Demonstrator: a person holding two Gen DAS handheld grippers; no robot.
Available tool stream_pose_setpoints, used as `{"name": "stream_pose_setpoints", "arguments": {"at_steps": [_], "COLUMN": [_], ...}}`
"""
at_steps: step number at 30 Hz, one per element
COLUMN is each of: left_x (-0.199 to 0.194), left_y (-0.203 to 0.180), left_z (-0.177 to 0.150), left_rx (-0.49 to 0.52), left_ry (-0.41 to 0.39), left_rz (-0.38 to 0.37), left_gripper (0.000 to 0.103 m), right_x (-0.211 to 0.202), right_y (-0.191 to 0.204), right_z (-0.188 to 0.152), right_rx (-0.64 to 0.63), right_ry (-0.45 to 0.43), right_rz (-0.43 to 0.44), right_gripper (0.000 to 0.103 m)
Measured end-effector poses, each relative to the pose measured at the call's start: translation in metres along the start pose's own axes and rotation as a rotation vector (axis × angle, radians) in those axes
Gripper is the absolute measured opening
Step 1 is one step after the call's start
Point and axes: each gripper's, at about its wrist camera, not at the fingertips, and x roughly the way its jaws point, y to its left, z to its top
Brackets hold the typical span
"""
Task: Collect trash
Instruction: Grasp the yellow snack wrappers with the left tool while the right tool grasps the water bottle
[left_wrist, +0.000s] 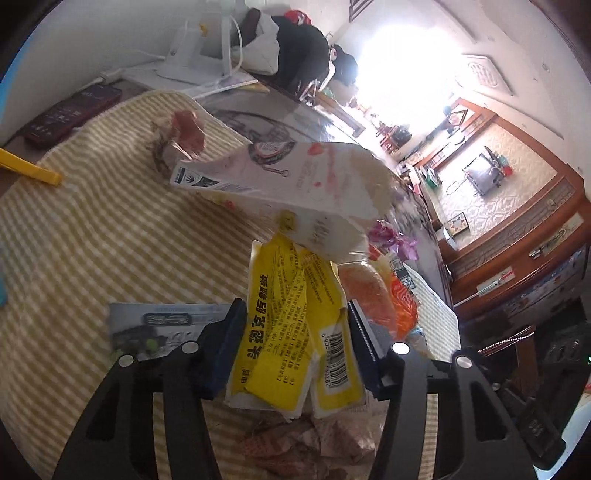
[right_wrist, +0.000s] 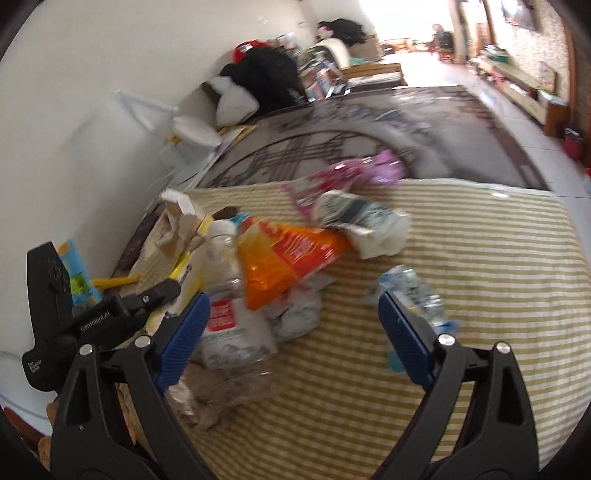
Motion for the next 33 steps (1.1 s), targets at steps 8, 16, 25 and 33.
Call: {"name": "stream_pose_setpoints", "arguments": {"at_steps": [8, 16, 25, 33], "left_x": [-0.018, -0.013, 0.001, 0.006], "left_y": [0.008, 0.014, 0.006, 0.000], "left_z": [-0.003, -0.004, -0.004, -0.008], "left_rx": [0.009, -0.001, 0.016, 0.055], "left_ry": [0.003, 0.024, 0.039, 0.047], "left_rz": [0.019, 0.026, 0.035, 0.075], "left_gripper": [0.053, 0.062, 0.076, 0.065], "right_x": [0.046, 0.049, 0.043, 0.064], "right_y": [0.034, 0.039, 0.014, 0.027], "right_z": [-0.014, -0.020, -0.024, -0.023], "right_rx": [-0.074, -0.152, -0.067, -0.117], "right_ry": [0.151, 0.229, 0.280, 0.270], "right_rz": [0.063, 0.004, 0.058, 0.022], "right_gripper": [0.070, 0.057, 0.067, 0.073]}}
